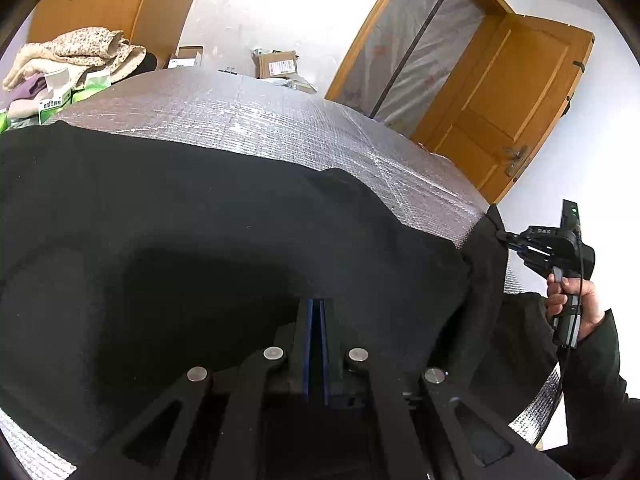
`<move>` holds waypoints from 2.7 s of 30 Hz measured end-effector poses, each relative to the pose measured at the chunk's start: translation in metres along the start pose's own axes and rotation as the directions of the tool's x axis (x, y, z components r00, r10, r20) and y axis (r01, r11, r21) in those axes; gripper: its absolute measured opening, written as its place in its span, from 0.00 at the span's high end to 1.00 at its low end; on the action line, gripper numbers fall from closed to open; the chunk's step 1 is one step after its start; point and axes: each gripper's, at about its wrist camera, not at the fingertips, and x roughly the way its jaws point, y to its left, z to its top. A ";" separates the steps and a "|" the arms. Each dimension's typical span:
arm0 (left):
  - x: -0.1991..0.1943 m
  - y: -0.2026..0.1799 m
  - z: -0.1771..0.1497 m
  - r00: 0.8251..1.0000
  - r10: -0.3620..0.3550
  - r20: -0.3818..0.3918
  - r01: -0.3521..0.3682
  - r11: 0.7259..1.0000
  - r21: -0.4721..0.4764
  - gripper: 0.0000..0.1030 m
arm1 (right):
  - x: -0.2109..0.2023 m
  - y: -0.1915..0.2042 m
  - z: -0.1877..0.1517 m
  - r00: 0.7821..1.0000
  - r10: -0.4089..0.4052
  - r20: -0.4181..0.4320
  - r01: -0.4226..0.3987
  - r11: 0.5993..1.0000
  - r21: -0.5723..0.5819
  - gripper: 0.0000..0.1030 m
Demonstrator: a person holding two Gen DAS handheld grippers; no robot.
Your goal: Fold clothes
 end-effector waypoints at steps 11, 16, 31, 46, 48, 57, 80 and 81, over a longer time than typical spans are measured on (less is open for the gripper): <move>0.001 -0.003 0.002 1.000 0.011 0.001 -0.011 1.000 0.013 0.97 | -0.096 0.011 -0.017 0.985 0.112 0.131 -0.114 0.994 0.004 0.95; 0.001 -0.005 0.003 1.000 0.029 -0.001 -0.029 0.999 0.033 0.97 | -0.151 0.007 -0.036 0.975 0.132 0.178 -0.134 0.991 -0.001 0.95; -0.003 -0.035 0.007 0.998 0.063 -0.008 -0.062 0.990 0.125 0.97 | -0.159 -0.044 -0.116 0.996 0.091 0.007 -0.091 0.990 0.106 0.92; 0.002 -0.124 -0.029 0.987 -0.115 -0.112 0.151 0.900 0.409 0.88 | -0.146 -0.054 -0.102 0.989 0.126 0.081 -0.133 0.987 0.085 0.93; 0.003 -0.134 -0.035 0.983 -0.129 -0.128 0.173 0.881 0.440 0.87 | -0.152 -0.056 -0.097 0.982 0.150 0.116 -0.161 0.982 0.098 0.94; 0.006 -0.157 -0.050 0.982 -0.128 -0.140 0.184 0.814 0.551 0.72 | -0.161 -0.039 -0.069 0.958 0.224 0.179 -0.243 0.966 0.093 0.95; -0.011 -0.161 -0.048 0.979 -0.161 -0.123 0.202 0.784 0.587 0.97 | -0.184 -0.033 -0.073 0.951 0.258 0.171 -0.268 0.962 0.039 0.95; -0.015 -0.159 -0.047 0.976 -0.175 -0.126 0.216 0.782 0.585 0.97 | -0.185 -0.035 -0.078 0.955 0.247 0.164 -0.256 0.966 0.039 0.95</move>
